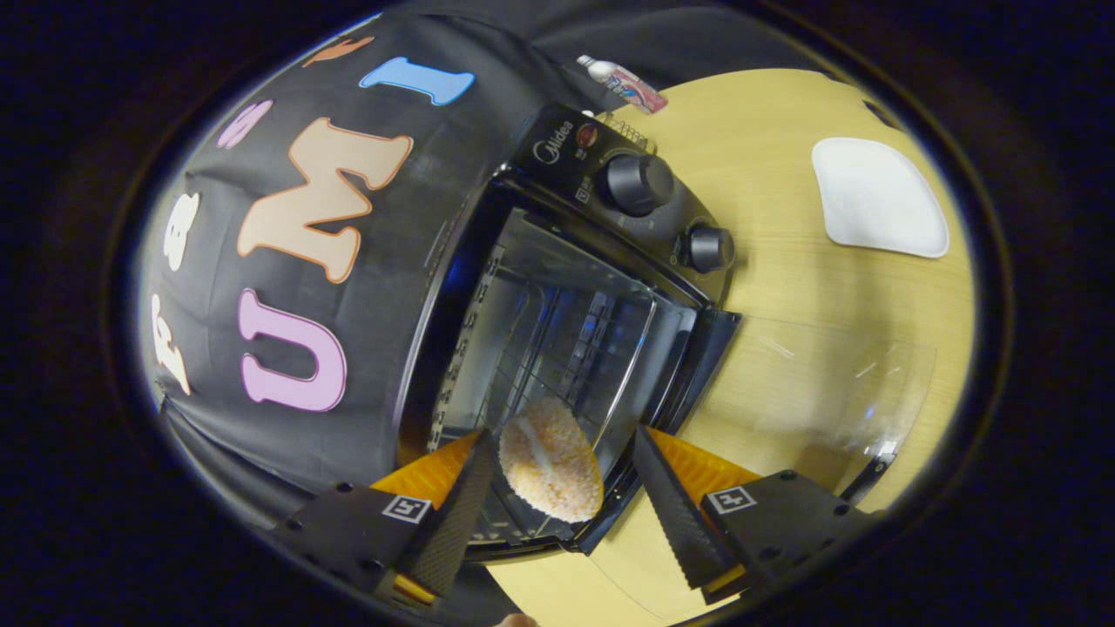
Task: Open the toaster oven, put the food inside, and close the toaster oven door.
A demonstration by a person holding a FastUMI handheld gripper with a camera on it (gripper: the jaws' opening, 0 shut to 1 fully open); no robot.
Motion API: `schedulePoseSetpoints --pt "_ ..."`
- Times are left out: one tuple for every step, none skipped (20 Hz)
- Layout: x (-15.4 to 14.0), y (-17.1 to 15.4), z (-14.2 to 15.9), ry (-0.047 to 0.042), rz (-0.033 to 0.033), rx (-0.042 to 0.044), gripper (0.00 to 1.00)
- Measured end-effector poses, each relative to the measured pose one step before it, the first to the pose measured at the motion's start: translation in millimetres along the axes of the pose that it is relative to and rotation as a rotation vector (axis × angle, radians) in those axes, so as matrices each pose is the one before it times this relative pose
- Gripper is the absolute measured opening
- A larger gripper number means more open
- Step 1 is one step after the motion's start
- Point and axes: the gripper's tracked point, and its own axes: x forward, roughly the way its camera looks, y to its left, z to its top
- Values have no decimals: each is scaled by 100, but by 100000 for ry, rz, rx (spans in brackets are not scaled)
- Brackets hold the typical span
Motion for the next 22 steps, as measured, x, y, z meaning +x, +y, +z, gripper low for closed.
schedulePoseSetpoints --pt "-364 133 -86 222 1247 -983 98" --pt "-726 -9 -144 142 825 -960 98" --pt "-609 -54 117 -391 795 -1040 98" --pt "-771 -3 136 -64 882 -1211 98" --pt "-769 20 102 -84 1321 -1394 99" --pt "-1026 -81 244 -420 1379 -2569 99" --pt "-693 -208 82 -210 489 -2286 99" --pt "-1188 -337 -60 181 377 -3367 99" --pt "-946 -543 16 277 -51 -3566 99" --pt "-1103 -456 -116 615 -59 -3732 100" --pt "-919 -664 -210 933 -692 -4072 100" --pt "-959 -780 -175 825 -882 -4347 100" --pt "-786 -929 -224 1062 -1305 -4270 100" --pt "-760 -922 -495 1284 -1249 -3768 100" --pt "-577 -1018 -496 1336 -1741 -3629 100" --pt "-518 -1156 -670 2082 -1986 -3763 100" --pt "-378 -1125 -669 2090 -2217 -3984 100" --pt "-420 -1125 -864 2072 -2329 -4464 100" --pt "-232 -1128 -858 2297 -2559 -4987 100" --pt "-256 -1114 -840 2407 -2623 -5482 100" --pt "-96 -972 -885 2552 -2497 -5848 100" --pt "6 -683 -947 2097 -1998 -5928 100"
